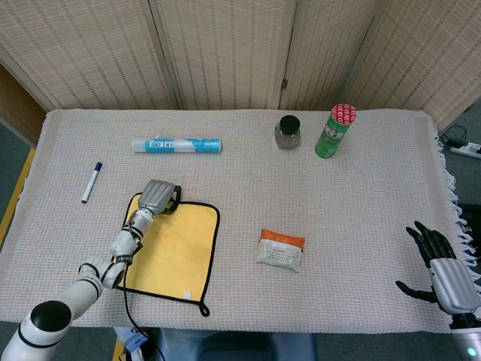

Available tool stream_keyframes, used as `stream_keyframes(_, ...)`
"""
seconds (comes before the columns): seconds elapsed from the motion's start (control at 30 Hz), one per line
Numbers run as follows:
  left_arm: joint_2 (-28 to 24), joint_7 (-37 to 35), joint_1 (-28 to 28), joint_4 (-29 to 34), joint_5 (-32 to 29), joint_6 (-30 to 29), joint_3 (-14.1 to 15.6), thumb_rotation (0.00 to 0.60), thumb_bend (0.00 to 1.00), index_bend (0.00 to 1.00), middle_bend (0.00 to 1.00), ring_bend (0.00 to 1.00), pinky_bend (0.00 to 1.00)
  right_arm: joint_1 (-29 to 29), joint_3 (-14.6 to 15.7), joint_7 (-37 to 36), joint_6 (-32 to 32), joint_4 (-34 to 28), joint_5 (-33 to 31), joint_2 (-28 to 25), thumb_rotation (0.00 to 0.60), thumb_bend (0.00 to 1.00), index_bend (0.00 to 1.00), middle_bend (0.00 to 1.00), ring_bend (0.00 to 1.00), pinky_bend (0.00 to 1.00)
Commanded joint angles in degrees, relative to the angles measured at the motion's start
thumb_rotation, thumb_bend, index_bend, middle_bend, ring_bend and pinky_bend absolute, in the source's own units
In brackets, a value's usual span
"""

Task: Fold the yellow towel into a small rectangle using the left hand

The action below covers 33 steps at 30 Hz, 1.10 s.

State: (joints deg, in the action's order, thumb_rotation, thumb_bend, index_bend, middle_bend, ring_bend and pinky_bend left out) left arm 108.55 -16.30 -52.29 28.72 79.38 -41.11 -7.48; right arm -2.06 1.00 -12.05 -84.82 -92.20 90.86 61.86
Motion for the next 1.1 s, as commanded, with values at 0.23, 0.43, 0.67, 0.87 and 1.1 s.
stream_keyframes(0.23,-2.6,1.2,3.3,5.1,1.9,-7.8,1.1,0.6,0.47,0.67,1.0,1.0,1.0,0.1,0.3,0.0,-0.4,-0.2,0.8,-0.1,0.6,0.21,0.0,0.0,0.0,0.0)
stream_keyframes(0.43,-6.4,7.1,8.2,16.0,2.0,-16.5,1.4,0.6,0.47,0.69,1.0,1.0,1.0,0.4,1.0,0.2,-1.4,-0.7,2.7,-0.2,0.6,0.21,0.0,0.0,0.0,0.0)
stream_keyframes(0.67,-13.6,15.0,15.5,33.8,3.5,-25.1,4.6,0.6,0.47,0.69,1.0,1.0,1.0,1.6,2.2,1.3,-4.4,-1.6,6.2,-0.2,0.6,0.2,0.0,0.0,0.0,0.0)
stream_keyframes(0.87,-16.0,18.0,20.4,41.1,6.1,-30.8,7.8,0.6,0.47,0.69,1.0,1.0,1.0,2.3,3.1,2.0,-6.4,-2.0,8.9,-0.2,0.6,0.21,0.0,0.0,0.0,0.0)
stream_keyframes(1.1,-18.1,19.5,24.6,45.3,9.2,-34.9,11.1,0.6,0.47,0.69,1.0,1.0,1.0,2.5,4.0,2.5,-7.2,-2.2,11.0,-0.1,0.6,0.21,0.0,0.0,0.0,0.0)
